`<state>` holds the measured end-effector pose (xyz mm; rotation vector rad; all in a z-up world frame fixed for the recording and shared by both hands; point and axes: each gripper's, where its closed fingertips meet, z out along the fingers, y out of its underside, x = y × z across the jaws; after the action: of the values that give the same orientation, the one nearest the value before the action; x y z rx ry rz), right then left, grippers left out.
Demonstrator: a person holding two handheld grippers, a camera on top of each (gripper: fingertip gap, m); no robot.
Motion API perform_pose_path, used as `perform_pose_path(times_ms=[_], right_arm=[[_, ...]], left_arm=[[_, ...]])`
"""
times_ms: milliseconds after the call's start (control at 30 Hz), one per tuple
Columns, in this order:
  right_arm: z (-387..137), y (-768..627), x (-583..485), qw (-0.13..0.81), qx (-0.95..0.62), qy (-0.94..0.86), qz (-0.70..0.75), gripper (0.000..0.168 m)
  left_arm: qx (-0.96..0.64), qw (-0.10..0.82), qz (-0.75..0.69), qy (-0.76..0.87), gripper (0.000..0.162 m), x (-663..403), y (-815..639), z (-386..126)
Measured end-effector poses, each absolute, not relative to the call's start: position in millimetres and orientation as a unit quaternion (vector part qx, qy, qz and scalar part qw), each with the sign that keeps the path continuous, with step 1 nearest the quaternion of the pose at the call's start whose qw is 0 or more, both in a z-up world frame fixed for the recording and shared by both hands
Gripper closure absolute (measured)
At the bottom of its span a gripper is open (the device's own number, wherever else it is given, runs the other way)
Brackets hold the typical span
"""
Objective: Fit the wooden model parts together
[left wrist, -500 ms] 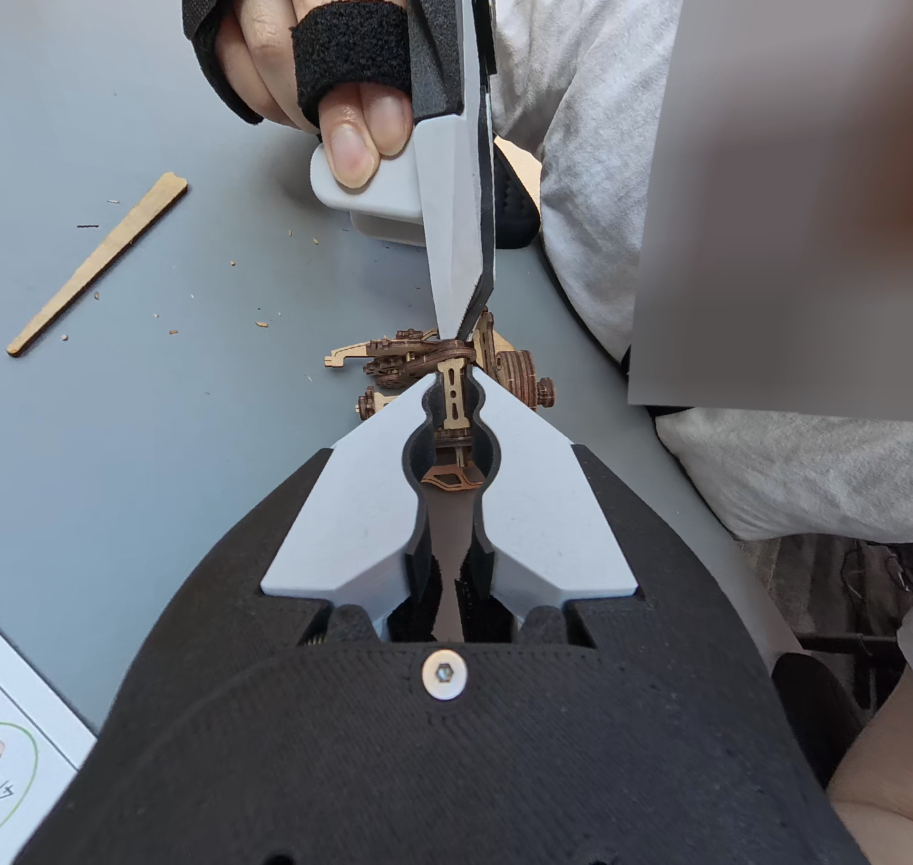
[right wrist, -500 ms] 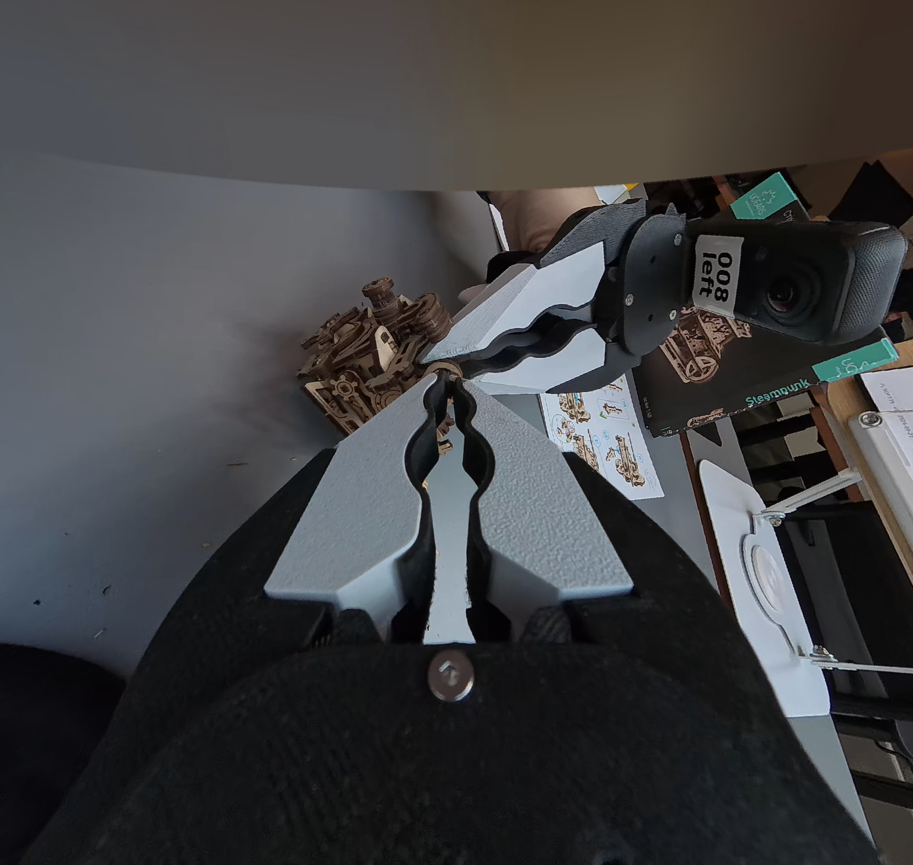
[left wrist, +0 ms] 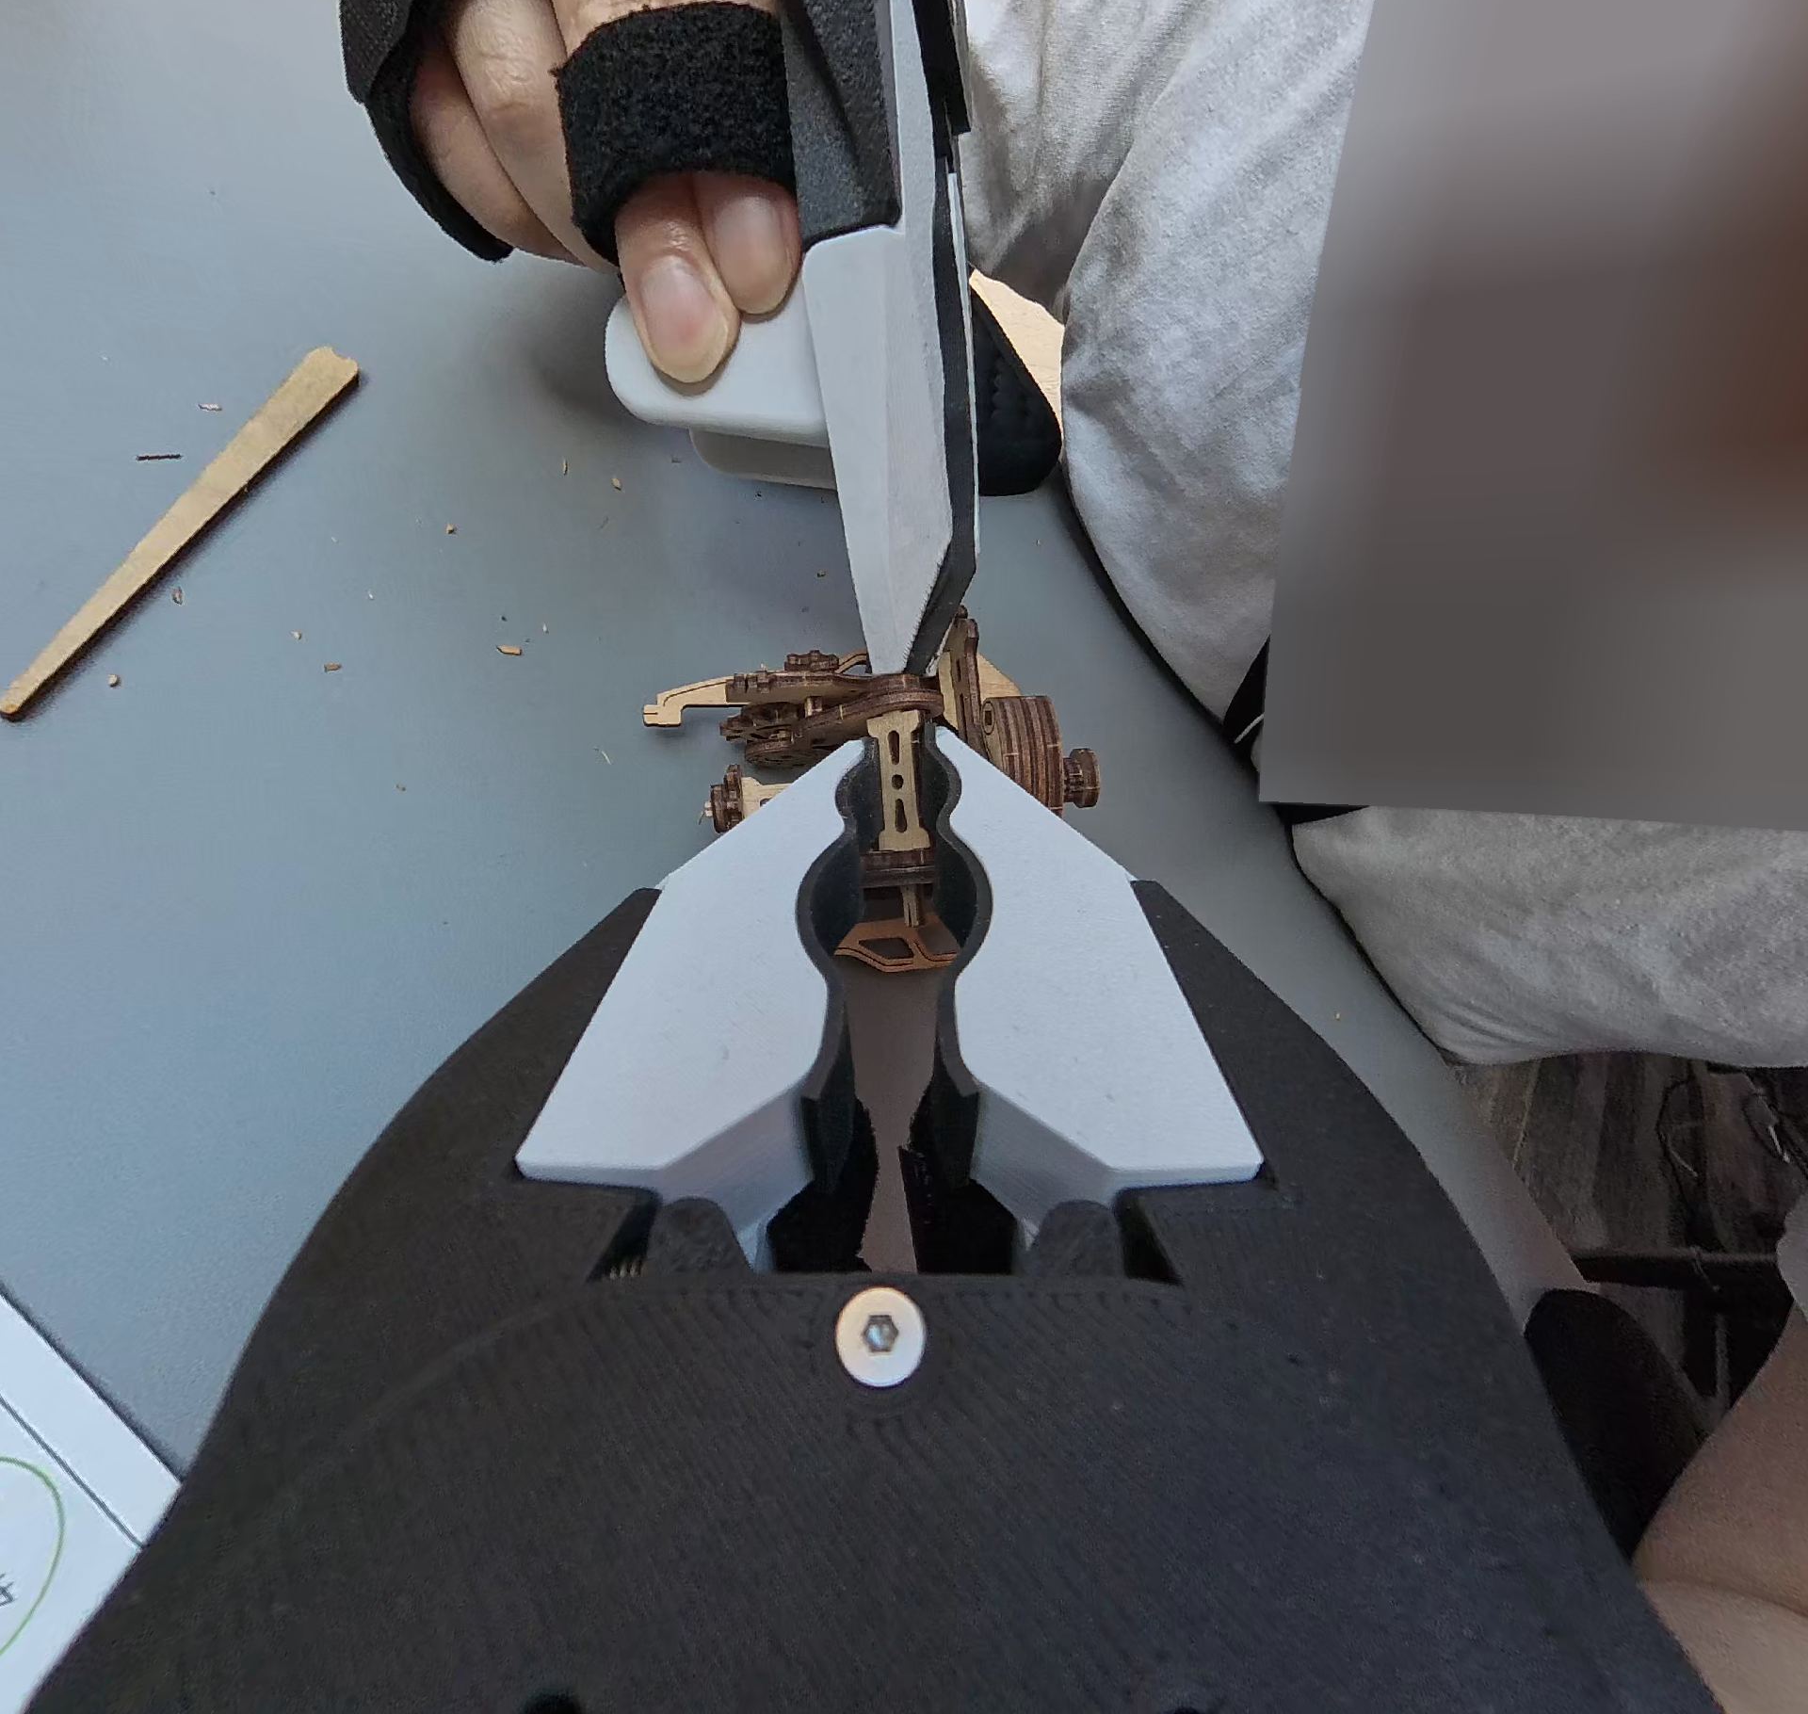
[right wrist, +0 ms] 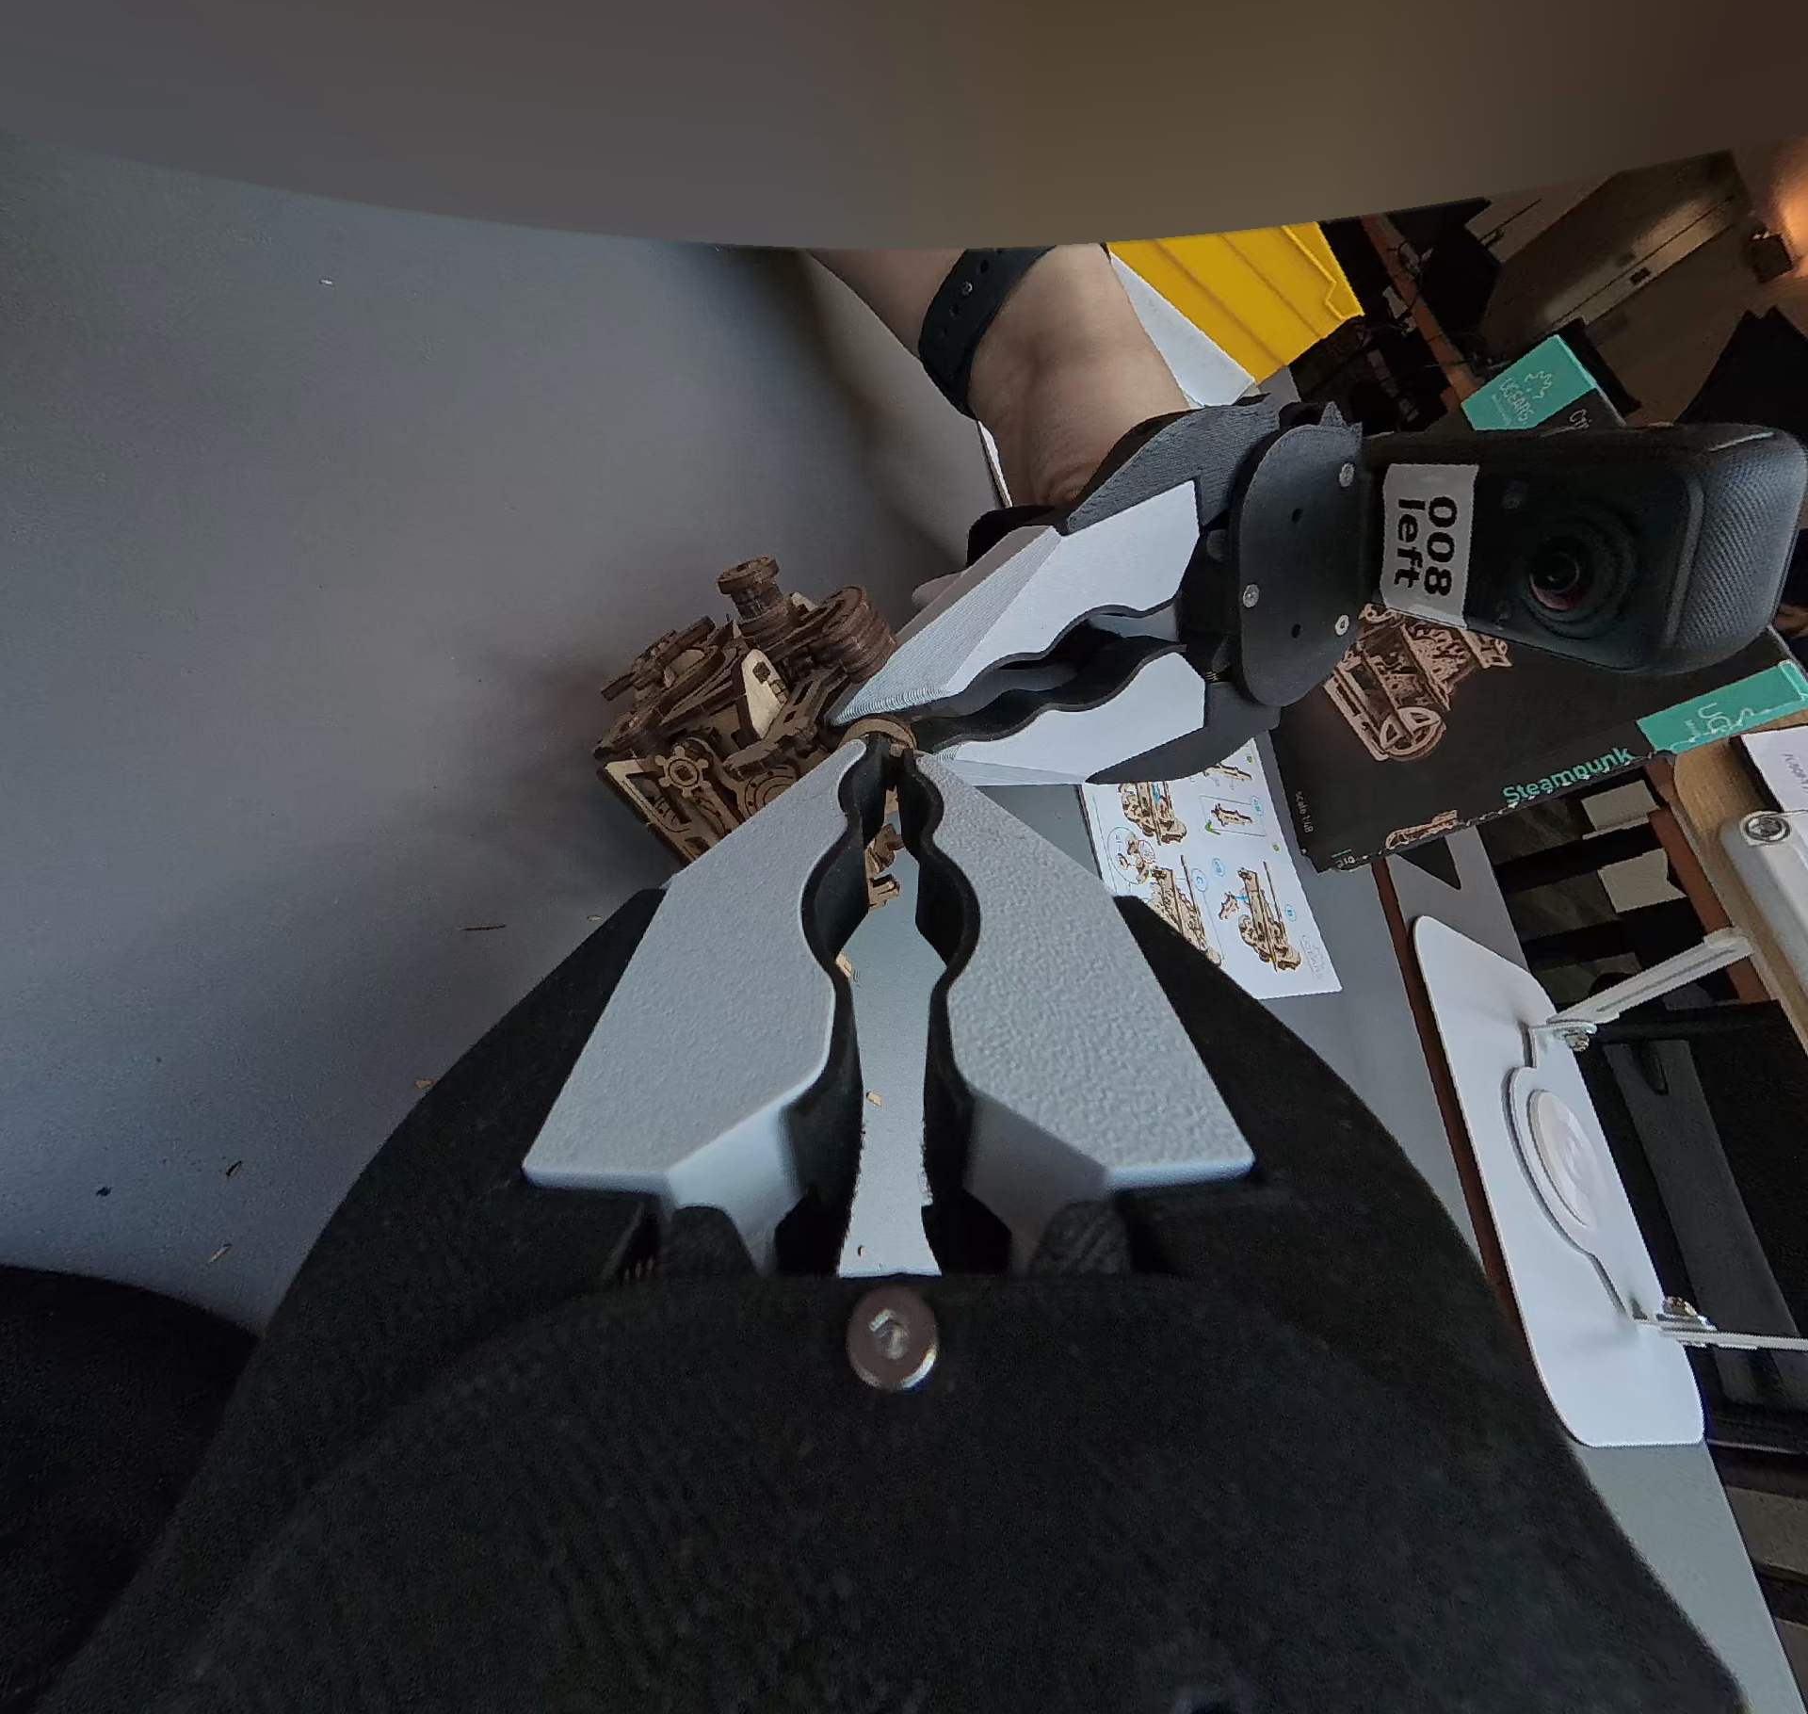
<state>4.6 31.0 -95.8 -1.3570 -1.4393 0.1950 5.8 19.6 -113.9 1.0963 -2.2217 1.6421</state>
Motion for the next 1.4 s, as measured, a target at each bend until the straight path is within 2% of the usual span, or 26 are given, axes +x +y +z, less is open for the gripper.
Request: perform_pose_path(times_ms=[533,800,1067,1400], right_arm=[[-97,35,8,0.542,-0.576,-0.610,0.051,0.168],[-99,39,14,0.541,-0.584,-0.603,0.050,0.168],[-96,39,17,0.545,-0.583,-0.601,0.048,0.168],[-95,36,12,0.545,-0.572,-0.612,0.040,0.168]], left_arm=[[0.378,0.079,0.561,-0.732,0.157,11,23,-114],[0.426,0.173,0.600,-0.654,0.152,15,27,-109],[0.423,0.107,0.585,-0.683,0.145,21,29,-109],[0.385,0.114,0.595,-0.696,0.150,15,24,-107]])
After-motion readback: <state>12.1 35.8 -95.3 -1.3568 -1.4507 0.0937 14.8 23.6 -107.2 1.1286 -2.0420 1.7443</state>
